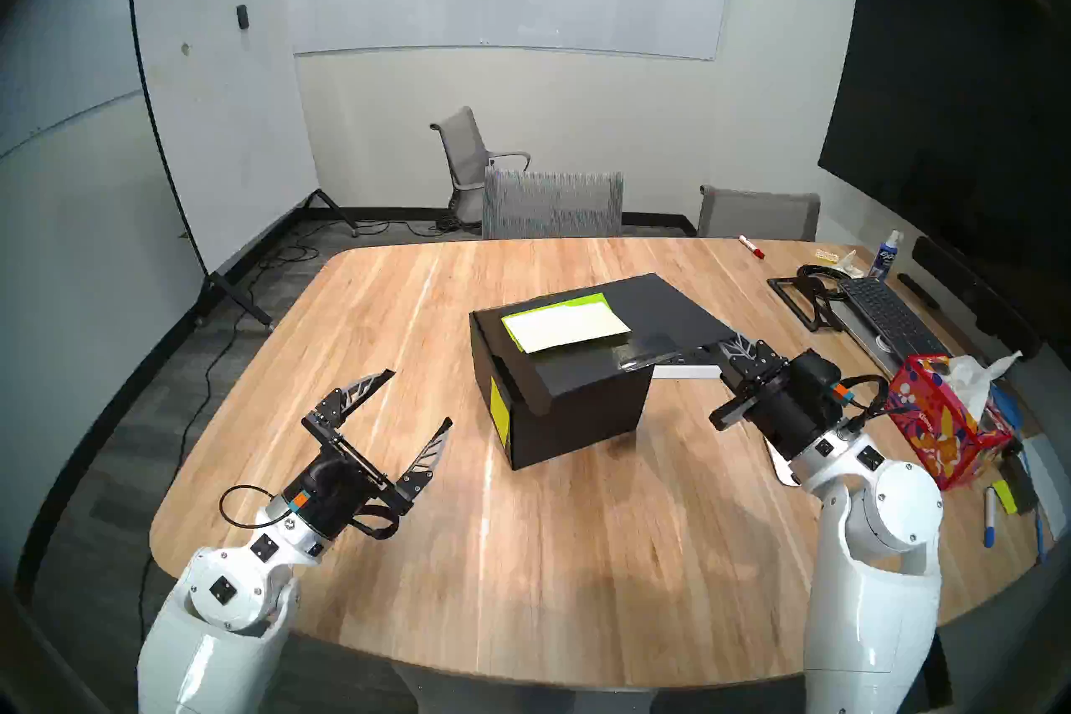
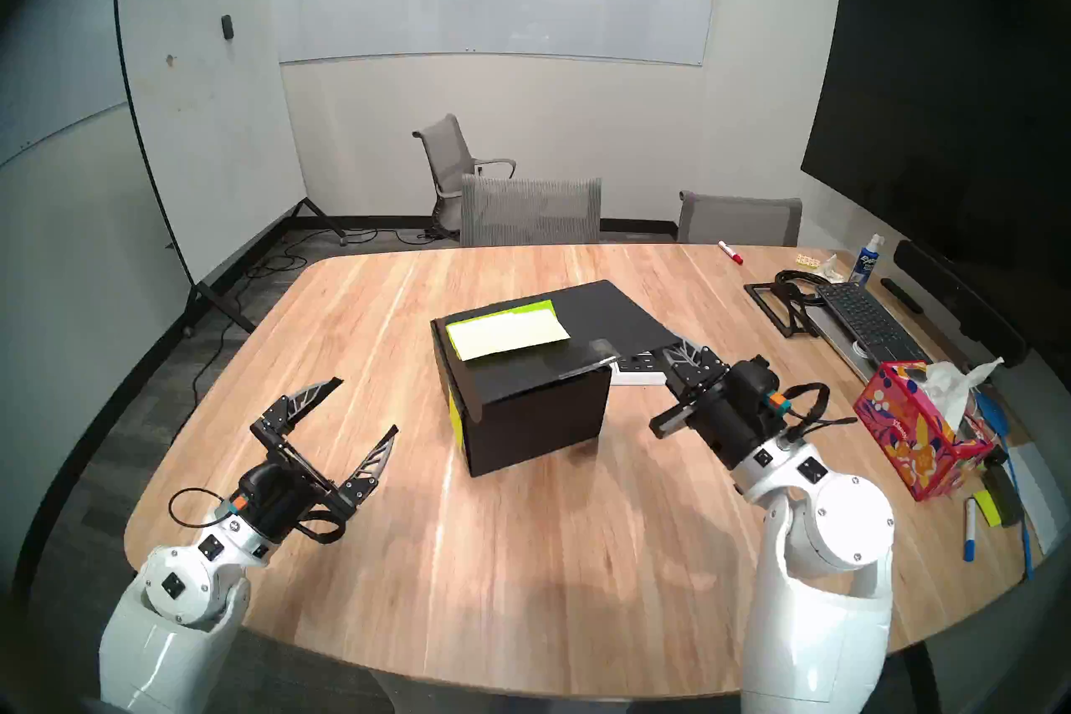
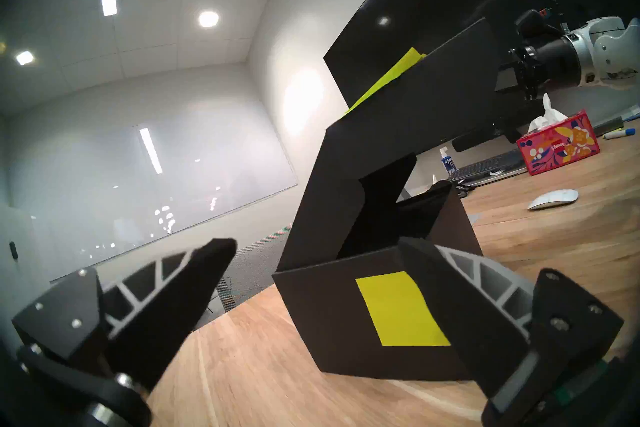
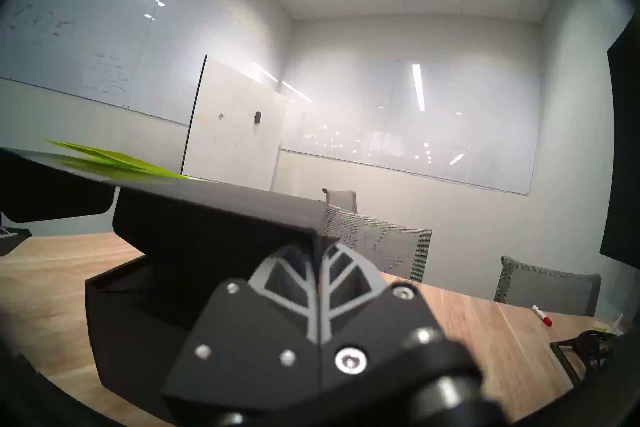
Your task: Open the box and place the mouse inside
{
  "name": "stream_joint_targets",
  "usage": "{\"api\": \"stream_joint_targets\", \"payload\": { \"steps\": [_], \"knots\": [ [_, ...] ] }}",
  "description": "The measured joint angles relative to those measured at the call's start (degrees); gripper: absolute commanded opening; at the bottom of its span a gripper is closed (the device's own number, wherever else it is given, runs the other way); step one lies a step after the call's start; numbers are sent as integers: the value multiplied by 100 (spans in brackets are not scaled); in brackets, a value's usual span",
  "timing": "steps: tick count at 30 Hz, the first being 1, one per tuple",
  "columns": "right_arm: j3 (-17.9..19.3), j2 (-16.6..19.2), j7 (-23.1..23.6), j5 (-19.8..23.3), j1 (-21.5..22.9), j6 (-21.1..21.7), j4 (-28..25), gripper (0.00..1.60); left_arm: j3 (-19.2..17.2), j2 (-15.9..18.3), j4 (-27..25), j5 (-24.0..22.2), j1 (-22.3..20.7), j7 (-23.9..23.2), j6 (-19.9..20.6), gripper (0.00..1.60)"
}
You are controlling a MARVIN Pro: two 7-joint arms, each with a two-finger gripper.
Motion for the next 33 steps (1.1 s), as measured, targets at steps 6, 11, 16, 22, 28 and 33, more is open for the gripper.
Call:
{"api": "stream_joint_targets", "payload": {
  "steps": [6, 11, 16, 22, 28, 33],
  "knots": [
    [-33, 47, -23, -23, 82, 30, -16, 0, -1, -1, 0, 0, 0, -1, 0, 160],
    [-87, 76, -57, -49, 151, 99, -40, 0, -1, -1, 0, 0, 0, -2, 0, 160],
    [-166, 97, -118, -68, 218, 161, -63, 0, -1, -2, 0, 0, 0, -3, 0, 160],
    [-264, 119, -196, -83, 292, 224, -92, 0, -2, -3, 0, 0, 0, -4, 0, 160],
    [-351, 134, -266, -90, 340, 224, -107, 0, -2, -4, 0, 0, 0, -5, 0, 160],
    [-402, 144, -312, -90, 379, 221, -112, 0, -3, -5, 0, 0, -1, -6, 0, 160]
  ]
}}
